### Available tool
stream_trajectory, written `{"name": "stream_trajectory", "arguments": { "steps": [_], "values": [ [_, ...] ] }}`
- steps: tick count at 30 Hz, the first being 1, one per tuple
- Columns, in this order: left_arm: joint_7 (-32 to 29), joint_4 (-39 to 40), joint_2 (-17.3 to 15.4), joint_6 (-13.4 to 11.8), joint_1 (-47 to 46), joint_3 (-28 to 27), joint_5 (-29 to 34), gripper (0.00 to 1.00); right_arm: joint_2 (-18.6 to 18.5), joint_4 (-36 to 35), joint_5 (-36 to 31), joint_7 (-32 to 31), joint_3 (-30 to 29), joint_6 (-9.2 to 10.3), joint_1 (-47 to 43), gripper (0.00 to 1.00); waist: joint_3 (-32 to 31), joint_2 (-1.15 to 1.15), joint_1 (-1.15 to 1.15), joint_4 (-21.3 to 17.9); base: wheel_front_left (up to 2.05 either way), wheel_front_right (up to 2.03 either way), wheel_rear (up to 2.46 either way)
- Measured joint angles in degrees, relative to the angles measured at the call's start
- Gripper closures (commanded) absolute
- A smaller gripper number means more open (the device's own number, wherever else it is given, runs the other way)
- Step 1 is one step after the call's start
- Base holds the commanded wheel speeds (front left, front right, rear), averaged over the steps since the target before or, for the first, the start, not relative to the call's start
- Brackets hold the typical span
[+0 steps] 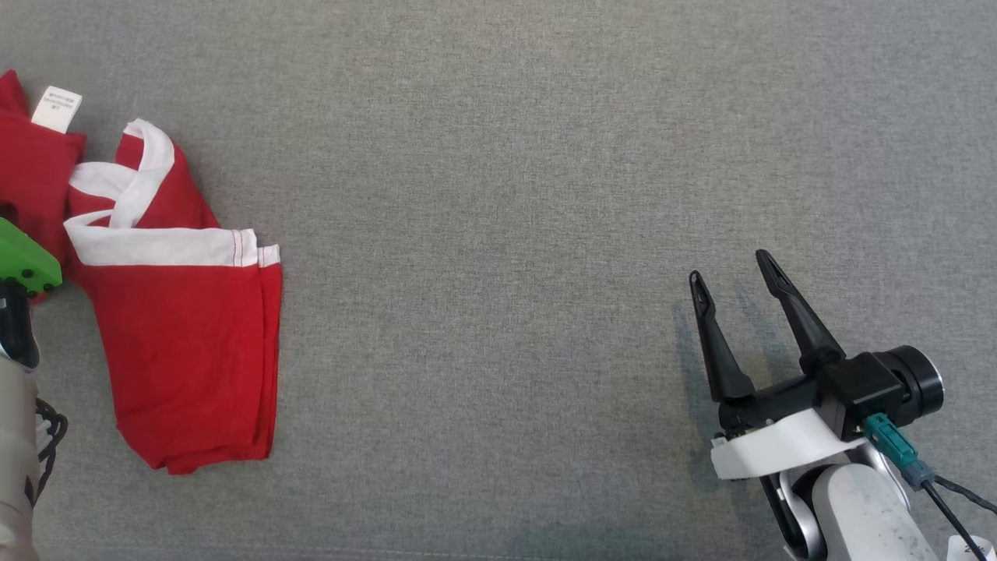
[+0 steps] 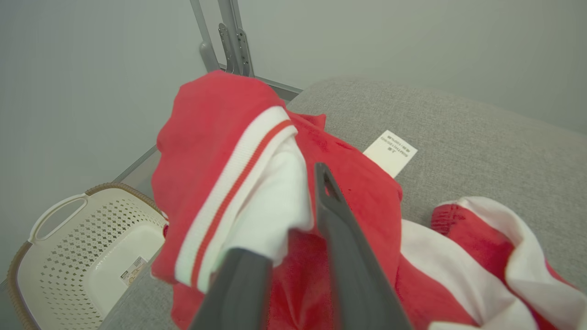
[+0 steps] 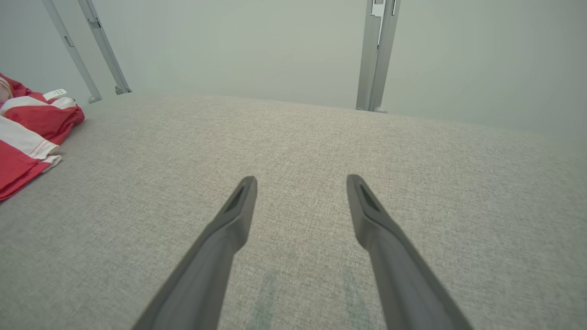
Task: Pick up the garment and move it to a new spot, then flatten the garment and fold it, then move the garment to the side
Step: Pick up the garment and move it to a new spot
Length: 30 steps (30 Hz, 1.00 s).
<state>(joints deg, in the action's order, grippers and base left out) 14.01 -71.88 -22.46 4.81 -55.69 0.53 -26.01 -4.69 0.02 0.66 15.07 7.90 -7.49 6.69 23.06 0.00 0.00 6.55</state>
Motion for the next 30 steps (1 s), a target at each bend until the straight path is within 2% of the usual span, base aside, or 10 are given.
{"name": "stream_trajectory", "arguments": {
  "steps": [4,8,16,21,23,25,30],
  "values": [
    [0.77,2.25,0.20,0.42,1.80,0.18,0.10,0.00,0.43,0.25,0.35,0.00,0.03,0.00,0.05,0.00,-1.05,0.00,0.00,-0.15,0.00,0.00,0.00],
    [1.02,13.01,0.69,-0.87,6.30,-1.11,1.80,0.00,0.96,0.56,0.92,0.00,-0.01,0.00,0.03,0.00,-2.43,0.00,0.00,-0.33,0.00,0.00,0.00],
    [1.05,26.52,7.99,0.14,19.91,-2.59,3.90,0.00,1.76,1.08,2.35,0.00,-0.07,0.00,-0.43,0.00,-5.62,0.00,0.00,-1.18,0.00,0.00,0.00],
    [0.73,26.15,11.52,1.65,24.30,-1.92,1.26,0.00,1.80,0.79,5.27,0.00,0.04,0.00,0.50,0.00,-5.43,0.00,0.00,-3.06,0.00,0.00,0.00],
    [0.30,25.85,11.70,1.74,24.58,-1.98,0.67,0.00,1.83,0.66,5.71,0.00,-0.09,0.00,0.83,0.00,-5.22,0.00,0.00,-3.43,0.00,0.00,0.00],
    [-2.57,24.57,12.34,1.82,25.45,-1.96,-0.60,0.00,1.82,0.45,6.65,-0.01,-0.48,0.00,1.25,0.00,-4.44,0.00,0.00,-4.52,0.00,0.00,0.00],
    [-5.97,22.73,11.99,0.51,25.51,-2.61,-1.89,0.00,1.82,0.51,7.35,0.00,0.03,0.00,1.25,0.00,-3.60,0.00,0.00,-5.81,0.00,0.00,0.00]
  ]
}}
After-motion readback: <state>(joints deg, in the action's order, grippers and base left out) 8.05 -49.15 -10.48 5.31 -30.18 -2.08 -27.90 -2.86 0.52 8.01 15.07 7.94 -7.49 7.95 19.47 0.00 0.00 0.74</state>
